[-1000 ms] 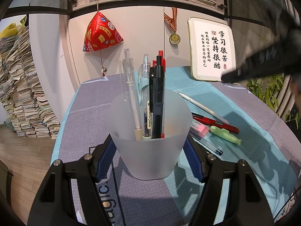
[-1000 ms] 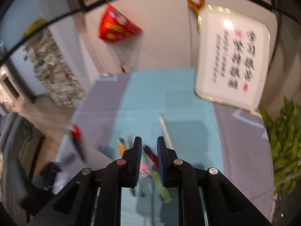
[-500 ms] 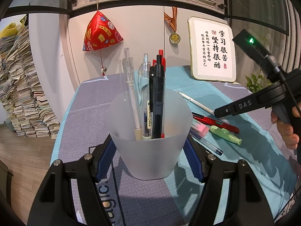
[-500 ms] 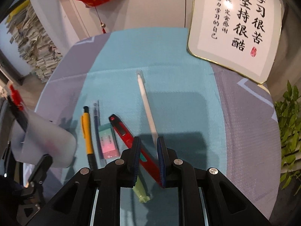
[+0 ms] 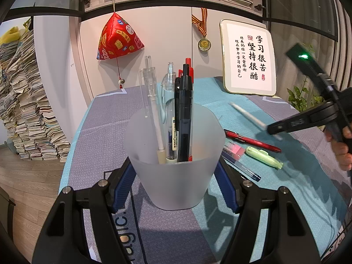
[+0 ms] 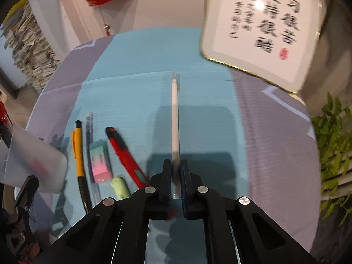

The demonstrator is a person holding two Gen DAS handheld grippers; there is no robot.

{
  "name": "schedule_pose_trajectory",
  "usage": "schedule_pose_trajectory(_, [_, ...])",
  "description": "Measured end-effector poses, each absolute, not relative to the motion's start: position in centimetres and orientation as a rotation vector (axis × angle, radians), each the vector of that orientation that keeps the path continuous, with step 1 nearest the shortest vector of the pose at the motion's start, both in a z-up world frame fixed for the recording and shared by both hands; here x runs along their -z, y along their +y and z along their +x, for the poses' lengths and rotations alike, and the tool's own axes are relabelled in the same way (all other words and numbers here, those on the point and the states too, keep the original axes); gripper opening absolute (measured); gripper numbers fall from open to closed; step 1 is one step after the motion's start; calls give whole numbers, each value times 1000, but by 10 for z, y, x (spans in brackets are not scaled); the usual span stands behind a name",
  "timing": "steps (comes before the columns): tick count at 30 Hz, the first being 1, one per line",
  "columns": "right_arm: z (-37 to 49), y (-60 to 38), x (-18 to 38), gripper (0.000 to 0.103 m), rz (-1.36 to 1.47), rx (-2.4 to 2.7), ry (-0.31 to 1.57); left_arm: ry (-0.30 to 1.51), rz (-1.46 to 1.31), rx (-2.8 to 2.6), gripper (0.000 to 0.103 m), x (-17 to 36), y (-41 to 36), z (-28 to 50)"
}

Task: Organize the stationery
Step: 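Move the right tool to the white pen and grasp it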

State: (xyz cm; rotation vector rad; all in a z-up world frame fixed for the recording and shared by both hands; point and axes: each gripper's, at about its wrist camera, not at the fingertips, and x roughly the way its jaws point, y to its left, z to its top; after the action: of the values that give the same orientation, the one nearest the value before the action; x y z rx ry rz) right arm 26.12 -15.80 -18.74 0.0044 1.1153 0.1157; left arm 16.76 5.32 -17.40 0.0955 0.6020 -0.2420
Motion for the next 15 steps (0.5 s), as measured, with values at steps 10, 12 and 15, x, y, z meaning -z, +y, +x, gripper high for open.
schedule_pose_trajectory(10, [203, -195, 187, 8, -70, -101, 1172, 601, 97, 241, 69, 174, 53, 168])
schedule_pose_trajectory(12, [192, -198, 189, 8, -91, -120, 1198, 601, 98, 241, 69, 173, 54, 167])
schedule_pose_trajectory(15, [187, -199, 188, 8, -108, -129, 1186, 601, 98, 241, 69, 173, 54, 167])
